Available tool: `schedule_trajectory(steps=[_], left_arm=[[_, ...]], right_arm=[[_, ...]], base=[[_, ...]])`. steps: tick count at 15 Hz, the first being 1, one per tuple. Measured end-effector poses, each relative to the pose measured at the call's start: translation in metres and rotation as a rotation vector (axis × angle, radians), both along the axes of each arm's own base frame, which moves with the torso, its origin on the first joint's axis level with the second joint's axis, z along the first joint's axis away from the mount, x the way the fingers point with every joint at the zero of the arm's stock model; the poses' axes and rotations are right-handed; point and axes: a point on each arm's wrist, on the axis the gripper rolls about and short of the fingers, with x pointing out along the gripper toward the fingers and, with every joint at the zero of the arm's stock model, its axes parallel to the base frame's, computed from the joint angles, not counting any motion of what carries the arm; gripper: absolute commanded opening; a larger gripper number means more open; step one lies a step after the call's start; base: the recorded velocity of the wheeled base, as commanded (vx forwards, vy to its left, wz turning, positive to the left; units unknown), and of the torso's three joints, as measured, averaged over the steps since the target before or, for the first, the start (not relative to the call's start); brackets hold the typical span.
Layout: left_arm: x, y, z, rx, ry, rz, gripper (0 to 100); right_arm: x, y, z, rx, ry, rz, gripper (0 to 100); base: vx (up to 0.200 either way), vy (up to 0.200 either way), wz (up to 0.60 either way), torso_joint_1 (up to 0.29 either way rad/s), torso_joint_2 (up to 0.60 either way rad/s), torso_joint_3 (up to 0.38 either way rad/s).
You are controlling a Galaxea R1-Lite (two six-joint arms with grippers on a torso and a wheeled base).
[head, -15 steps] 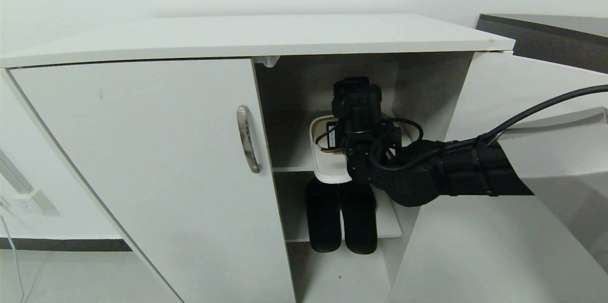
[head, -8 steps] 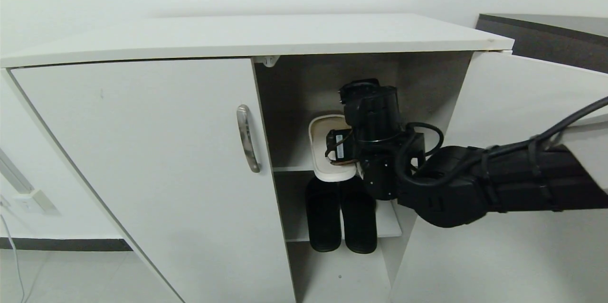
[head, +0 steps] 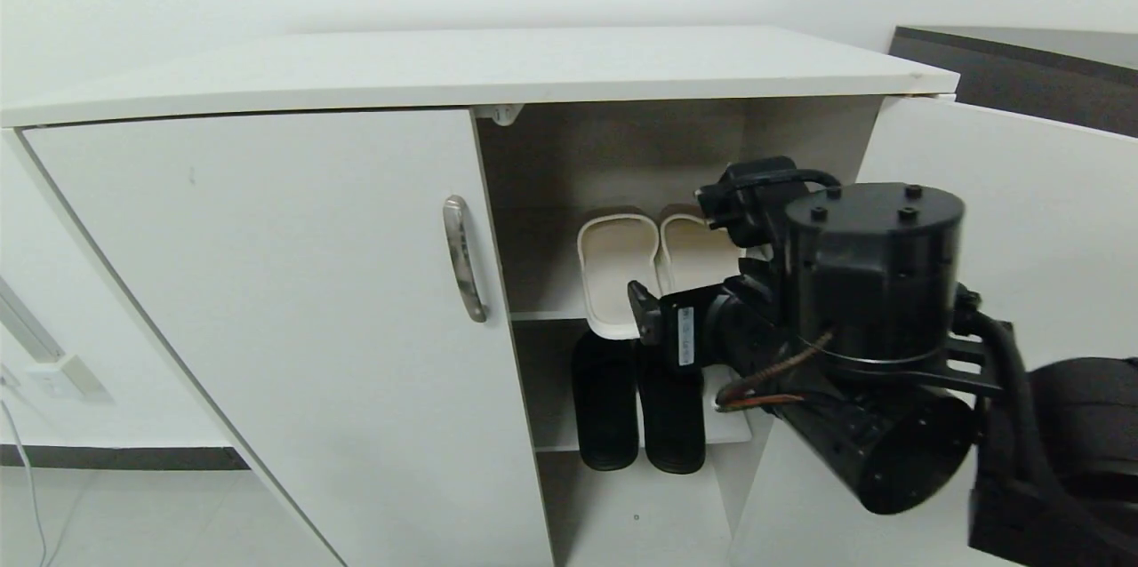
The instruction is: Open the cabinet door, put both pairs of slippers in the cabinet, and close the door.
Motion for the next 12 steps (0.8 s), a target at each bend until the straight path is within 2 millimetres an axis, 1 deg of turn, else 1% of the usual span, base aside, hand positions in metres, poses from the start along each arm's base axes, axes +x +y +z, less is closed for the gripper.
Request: schedule_trajectory(steps=[2, 4, 5, 9, 12], left_arm=[[0.000, 0.000, 0.000, 0.000, 0.000, 0.000, 0], [0.000, 0.000, 0.000, 0.000, 0.000, -0.001, 0], [0.000, 0.000, 0.000, 0.000, 0.000, -0.002, 0], [0.000, 0.000, 0.000, 0.000, 0.000, -0.002, 0], [0.000, 0.000, 0.000, 0.000, 0.000, -0.002, 0]], right_arm=[[-0.014, -0.010, -0.004, 0.008, 0.001, 0.056, 0], [-0.024, -0.018, -0.010, 0.001, 0.006, 0.073, 0], [-0.027, -0.020, -0.009, 0.001, 0.006, 0.080, 0], [-0.030, -0.024, -0.007, 0.014, 0.001, 0.082, 0], [-0.030, -0.024, -0.007, 0.016, 0.001, 0.082, 0]], base=[[0.000, 0.000, 0.00, 0.000, 0.00, 0.000], [0.000, 0.000, 0.00, 0.000, 0.00, 0.000], [0.000, 0.000, 0.00, 0.000, 0.00, 0.000], [0.000, 0.000, 0.00, 0.000, 0.00, 0.000], [-0.200, 0.000, 0.00, 0.002, 0.01, 0.002]])
